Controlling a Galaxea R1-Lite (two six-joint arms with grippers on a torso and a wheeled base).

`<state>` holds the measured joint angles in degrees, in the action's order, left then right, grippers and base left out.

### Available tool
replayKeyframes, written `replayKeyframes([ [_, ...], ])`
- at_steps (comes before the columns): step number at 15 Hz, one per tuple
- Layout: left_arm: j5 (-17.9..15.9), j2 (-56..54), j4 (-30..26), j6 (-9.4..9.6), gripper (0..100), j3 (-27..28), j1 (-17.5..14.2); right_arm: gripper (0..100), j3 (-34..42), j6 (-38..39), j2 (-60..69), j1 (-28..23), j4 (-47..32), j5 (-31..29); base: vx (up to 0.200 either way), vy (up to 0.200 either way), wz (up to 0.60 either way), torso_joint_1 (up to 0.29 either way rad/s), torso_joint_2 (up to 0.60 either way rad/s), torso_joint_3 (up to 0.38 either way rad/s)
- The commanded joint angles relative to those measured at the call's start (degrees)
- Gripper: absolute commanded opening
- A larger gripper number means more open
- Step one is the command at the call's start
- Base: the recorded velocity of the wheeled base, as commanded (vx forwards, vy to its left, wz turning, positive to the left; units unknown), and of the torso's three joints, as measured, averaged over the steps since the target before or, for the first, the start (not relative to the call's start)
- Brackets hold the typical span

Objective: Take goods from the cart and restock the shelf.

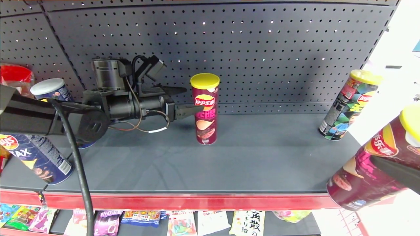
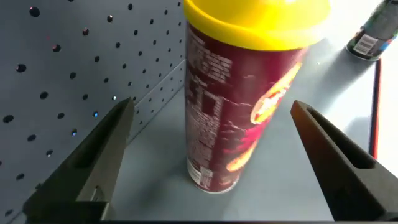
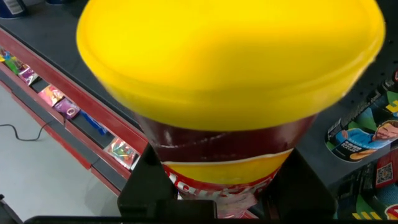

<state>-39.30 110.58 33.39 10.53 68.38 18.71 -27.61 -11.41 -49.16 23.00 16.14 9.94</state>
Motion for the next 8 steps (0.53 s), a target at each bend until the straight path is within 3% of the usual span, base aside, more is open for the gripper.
replayKeyframes([
  [1,-0.2,1.1,-0.1,0.01,100,1.0,0.1,0,-0.2,0.0,0.0,0.0,0.0,0.0,0.000,0.000,0.00,0.000,0.00,0.000],
  [8,-1.4,3.3,0.2,-0.07,100,3.3,0.7,0,0.1,0.0,0.0,0.0,0.0,0.0,0.000,0.000,0.00,0.000,0.00,0.000],
])
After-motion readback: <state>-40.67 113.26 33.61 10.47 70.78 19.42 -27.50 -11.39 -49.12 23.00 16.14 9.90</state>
